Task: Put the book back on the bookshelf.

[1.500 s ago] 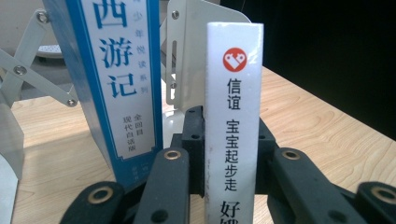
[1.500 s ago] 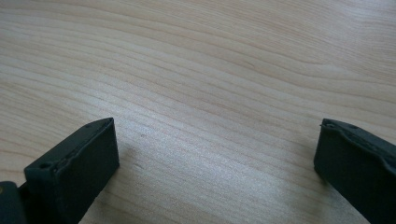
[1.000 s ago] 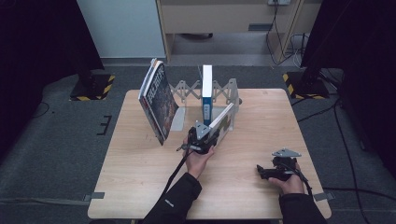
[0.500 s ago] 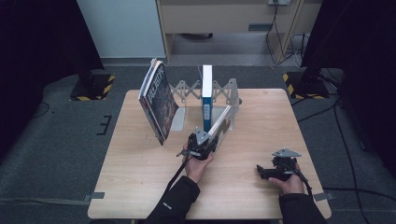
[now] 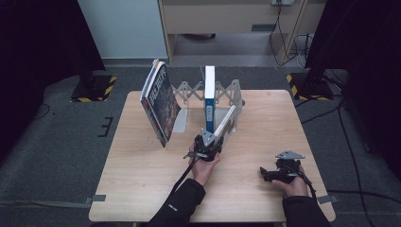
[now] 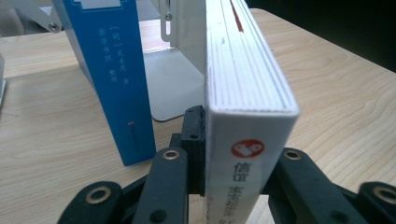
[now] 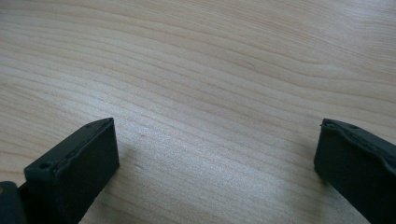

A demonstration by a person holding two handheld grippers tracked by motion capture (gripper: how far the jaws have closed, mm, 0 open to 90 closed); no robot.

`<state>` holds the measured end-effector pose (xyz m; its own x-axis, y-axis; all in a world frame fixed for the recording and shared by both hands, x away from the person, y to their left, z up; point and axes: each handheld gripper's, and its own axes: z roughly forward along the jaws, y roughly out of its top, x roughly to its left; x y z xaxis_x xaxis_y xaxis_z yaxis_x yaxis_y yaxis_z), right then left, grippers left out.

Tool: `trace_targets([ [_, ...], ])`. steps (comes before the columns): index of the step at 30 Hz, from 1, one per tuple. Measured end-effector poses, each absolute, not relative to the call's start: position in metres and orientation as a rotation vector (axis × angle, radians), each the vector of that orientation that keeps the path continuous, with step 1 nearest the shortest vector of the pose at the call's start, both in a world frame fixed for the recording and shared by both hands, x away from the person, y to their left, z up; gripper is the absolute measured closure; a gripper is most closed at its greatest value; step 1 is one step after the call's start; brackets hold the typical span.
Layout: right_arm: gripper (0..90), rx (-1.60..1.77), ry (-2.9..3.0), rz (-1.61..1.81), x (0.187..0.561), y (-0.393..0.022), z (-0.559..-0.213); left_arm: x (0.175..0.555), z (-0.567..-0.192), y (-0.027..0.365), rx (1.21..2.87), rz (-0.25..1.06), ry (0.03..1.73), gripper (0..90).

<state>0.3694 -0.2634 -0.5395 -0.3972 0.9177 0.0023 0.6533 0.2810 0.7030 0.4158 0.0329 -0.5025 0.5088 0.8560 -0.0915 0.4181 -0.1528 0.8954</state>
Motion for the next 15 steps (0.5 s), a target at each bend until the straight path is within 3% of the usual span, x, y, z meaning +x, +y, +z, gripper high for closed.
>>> trace_targets([
  [9, 0.2, 1.415, 2.151, 0.886, 0.369, -0.263, -0.540, 0.409, -0.499, 0.045, 1.743, 0.472, 0.990, 62.5],
  [15, 0.2, 1.417, 2.150, 0.885, 0.369, -0.263, -0.540, 0.402, -0.496, 0.054, 1.741, 0.446, 0.972, 66.6],
])
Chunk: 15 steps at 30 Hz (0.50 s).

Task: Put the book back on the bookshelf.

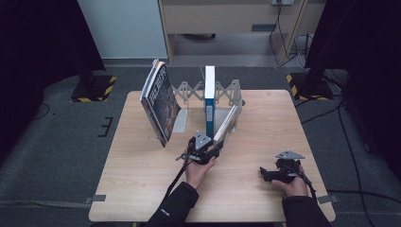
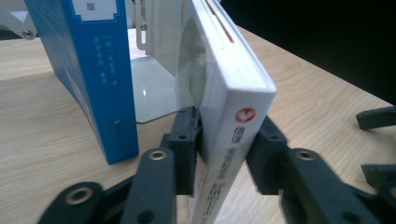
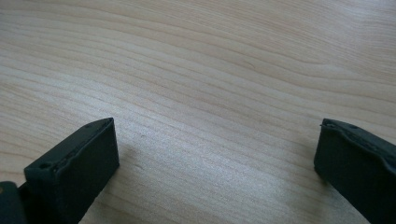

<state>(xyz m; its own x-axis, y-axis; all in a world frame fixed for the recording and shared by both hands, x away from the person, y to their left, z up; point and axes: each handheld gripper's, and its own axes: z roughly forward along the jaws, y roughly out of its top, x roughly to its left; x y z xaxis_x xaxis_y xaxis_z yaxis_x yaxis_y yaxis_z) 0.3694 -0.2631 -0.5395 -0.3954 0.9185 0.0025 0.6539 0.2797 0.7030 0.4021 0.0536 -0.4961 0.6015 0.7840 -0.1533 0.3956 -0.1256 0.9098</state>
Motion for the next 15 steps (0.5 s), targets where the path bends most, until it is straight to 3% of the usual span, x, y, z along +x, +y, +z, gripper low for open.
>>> trace_targets([
  [6, 0.2, 1.417, 2.150, 0.885, 0.369, -0.263, -0.539, 0.402, -0.496, 0.053, 1.728, 0.491, 1.003, 71.0],
  [15, 0.2, 1.417, 2.149, 0.885, 0.369, -0.263, -0.539, 0.411, -0.500, 0.039, 1.699, 0.482, 0.996, 68.1],
])
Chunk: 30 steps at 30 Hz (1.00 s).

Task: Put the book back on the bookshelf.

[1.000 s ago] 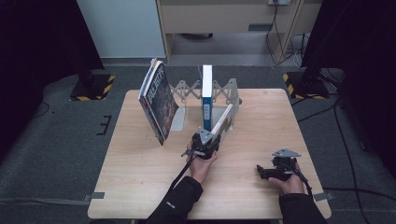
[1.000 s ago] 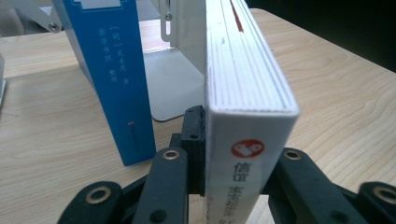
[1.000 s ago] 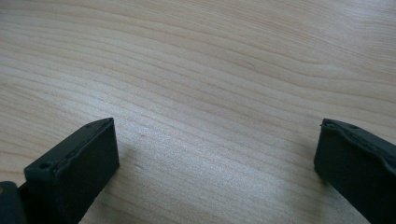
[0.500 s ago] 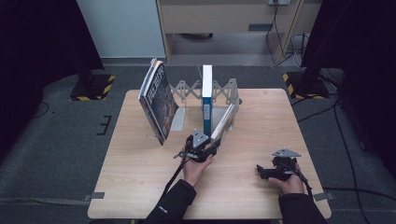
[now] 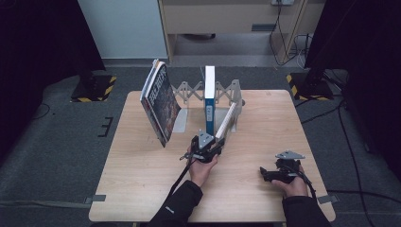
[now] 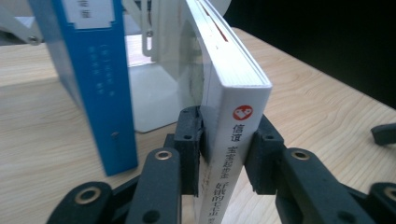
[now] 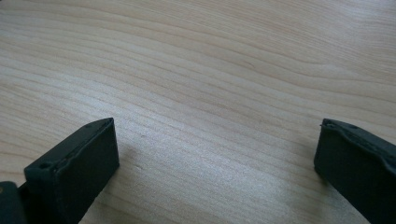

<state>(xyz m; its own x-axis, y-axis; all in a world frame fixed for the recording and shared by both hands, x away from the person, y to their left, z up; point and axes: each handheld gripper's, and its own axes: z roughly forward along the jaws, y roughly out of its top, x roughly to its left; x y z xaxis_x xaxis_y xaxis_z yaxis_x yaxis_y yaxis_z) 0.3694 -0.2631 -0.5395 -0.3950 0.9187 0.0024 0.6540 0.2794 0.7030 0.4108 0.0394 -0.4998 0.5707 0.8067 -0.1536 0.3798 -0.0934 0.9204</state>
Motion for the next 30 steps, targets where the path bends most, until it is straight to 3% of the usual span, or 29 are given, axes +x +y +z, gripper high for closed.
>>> trace_targets([
  [15, 0.2, 1.417, 2.150, 0.885, 0.369, -0.263, -0.539, 0.411, -0.498, 0.041, 1.772, 0.401, 0.893, 53.4],
  [18, 0.2, 1.417, 2.150, 0.885, 0.369, -0.263, -0.540, 0.407, -0.494, 0.048, 1.799, 0.393, 0.878, 55.4],
  [24, 0.2, 1.417, 2.150, 0.885, 0.369, -0.263, -0.539, 0.406, -0.491, 0.049, 1.816, 0.373, 0.888, 70.2],
  [30, 0.2, 1.417, 2.150, 0.885, 0.369, -0.263, -0.539, 0.409, -0.491, 0.043, 1.817, 0.364, 0.887, 71.0],
])
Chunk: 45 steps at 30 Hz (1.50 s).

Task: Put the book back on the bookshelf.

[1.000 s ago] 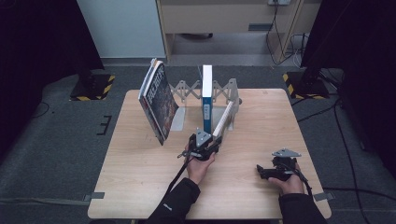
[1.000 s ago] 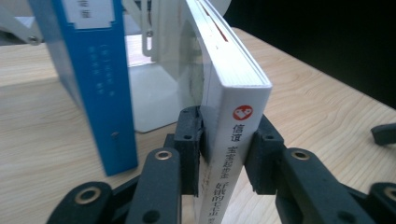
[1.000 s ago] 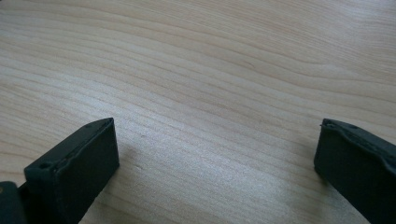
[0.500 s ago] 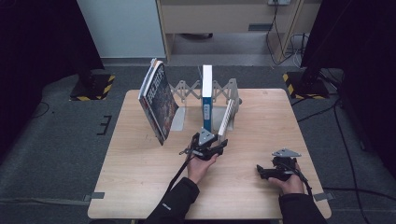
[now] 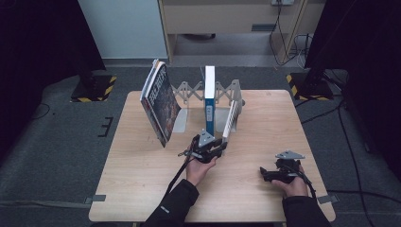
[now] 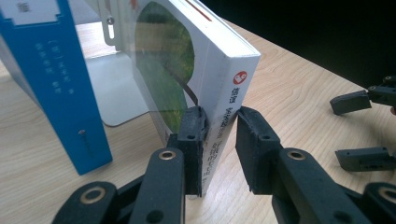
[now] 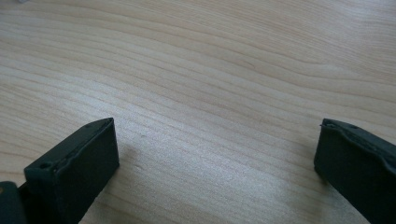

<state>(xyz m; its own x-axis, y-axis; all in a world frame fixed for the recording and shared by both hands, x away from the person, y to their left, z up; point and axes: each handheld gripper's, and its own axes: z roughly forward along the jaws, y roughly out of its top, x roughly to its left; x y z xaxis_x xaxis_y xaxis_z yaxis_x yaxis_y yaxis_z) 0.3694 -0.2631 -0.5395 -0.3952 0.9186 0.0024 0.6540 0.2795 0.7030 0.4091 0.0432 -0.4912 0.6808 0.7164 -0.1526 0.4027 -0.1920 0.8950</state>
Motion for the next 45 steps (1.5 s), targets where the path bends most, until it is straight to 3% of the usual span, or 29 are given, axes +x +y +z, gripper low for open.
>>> trace_targets([
  [45, 0.2, 1.417, 2.150, 0.885, 0.369, -0.263, -0.539, 0.468, -0.490, 0.003, 1.815, 0.437, 0.897, 63.1],
])
